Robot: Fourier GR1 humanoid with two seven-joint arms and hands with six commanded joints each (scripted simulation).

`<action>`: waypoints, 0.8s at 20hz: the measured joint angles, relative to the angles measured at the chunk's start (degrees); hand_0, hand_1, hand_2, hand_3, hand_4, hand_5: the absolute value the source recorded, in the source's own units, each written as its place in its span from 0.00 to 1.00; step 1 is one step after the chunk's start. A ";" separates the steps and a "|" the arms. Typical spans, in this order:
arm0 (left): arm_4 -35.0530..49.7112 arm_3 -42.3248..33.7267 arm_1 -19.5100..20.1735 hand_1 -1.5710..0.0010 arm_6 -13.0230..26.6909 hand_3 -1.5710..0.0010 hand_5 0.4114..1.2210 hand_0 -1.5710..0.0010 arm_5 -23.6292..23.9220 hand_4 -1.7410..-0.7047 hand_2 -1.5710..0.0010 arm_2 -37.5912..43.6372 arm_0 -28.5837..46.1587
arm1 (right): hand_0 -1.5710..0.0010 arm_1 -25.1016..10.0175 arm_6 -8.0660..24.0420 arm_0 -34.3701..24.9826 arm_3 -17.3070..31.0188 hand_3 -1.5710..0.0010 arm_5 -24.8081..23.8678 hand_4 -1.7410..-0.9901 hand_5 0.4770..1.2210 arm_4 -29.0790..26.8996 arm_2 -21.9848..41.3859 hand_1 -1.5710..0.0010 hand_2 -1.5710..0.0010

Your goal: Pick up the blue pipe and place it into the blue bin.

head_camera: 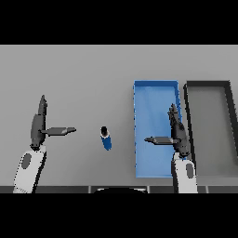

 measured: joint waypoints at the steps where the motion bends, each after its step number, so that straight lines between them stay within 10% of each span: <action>1: -0.06 -0.11 -0.10 1.00 -0.31 1.00 0.23 1.00 0.09 0.75 1.00 -0.07 0.03 | 1.00 -0.10 -0.05 0.05 -0.03 1.00 0.01 0.71 0.16 -0.09 -0.09 1.00 1.00; 6: -0.92 -1.89 -0.76 1.00 0.12 1.00 0.23 1.00 1.09 0.75 1.00 -1.22 0.44 | 1.00 -1.13 -0.88 1.14 -0.20 1.00 1.15 0.71 0.16 -1.18 -0.84 1.00 1.00; 9: -0.64 -1.72 8.42 1.00 -5.25 1.00 0.23 1.00 -13.53 0.74 1.00 -4.30 1.54 | 1.00 -8.73 -6.26 3.44 -4.30 1.00 3.39 0.73 0.15 8.18 3.90 1.00 1.00; 16: 0.04 -4.39 11.94 1.00 -8.85 1.00 0.21 1.00 -21.22 0.74 1.00 -6.79 2.92 | 1.00 -10.29 -4.06 4.59 -6.79 1.00 3.64 0.74 0.14 11.23 5.72 1.00 1.00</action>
